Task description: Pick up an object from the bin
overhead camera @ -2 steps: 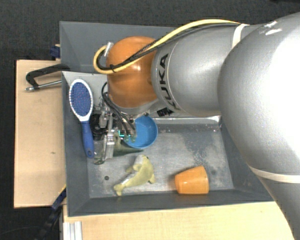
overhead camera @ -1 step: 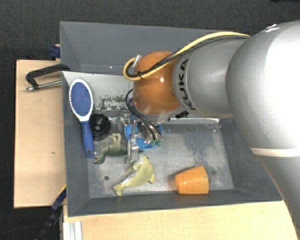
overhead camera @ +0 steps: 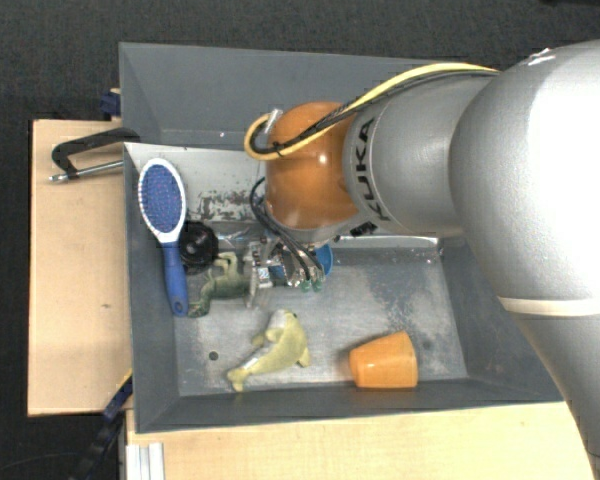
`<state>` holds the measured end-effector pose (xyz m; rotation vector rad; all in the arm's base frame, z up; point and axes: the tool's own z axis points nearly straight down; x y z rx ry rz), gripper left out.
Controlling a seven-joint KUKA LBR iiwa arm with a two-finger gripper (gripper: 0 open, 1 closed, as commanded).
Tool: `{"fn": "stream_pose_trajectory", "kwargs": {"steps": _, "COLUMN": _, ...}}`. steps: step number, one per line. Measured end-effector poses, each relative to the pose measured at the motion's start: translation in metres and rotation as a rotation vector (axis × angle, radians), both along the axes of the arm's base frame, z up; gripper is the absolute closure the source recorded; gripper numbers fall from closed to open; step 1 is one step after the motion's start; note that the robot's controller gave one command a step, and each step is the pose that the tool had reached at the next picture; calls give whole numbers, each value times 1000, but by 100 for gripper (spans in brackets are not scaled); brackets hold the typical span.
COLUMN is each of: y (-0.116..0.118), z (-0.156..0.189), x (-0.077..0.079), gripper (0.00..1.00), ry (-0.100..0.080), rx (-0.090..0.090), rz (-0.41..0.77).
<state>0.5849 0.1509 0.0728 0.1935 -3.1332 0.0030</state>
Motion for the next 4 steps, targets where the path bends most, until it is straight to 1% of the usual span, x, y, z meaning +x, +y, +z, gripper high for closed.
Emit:
{"fn": "stream_pose_trajectory", "kwargs": {"steps": 1, "y": -3, "z": 116, "x": -11, "gripper": 100, "ry": -16, "rx": 6, "rz": 26}}
{"fn": "stream_pose_trajectory", "kwargs": {"steps": 2, "y": -4, "z": 111, "x": -12, "gripper": 0, "ry": -7, "rx": 5, "rz": 26}}
{"fn": "stream_pose_trajectory", "kwargs": {"steps": 3, "y": -61, "z": -6, "x": 9, "gripper": 0, "ry": 2, "rx": 1, "rz": 25}}
{"fn": "stream_pose_trajectory", "kwargs": {"steps": 4, "y": -58, "z": -2, "x": 10, "gripper": 100, "ry": -2, "rx": 4, "rz": 28}}
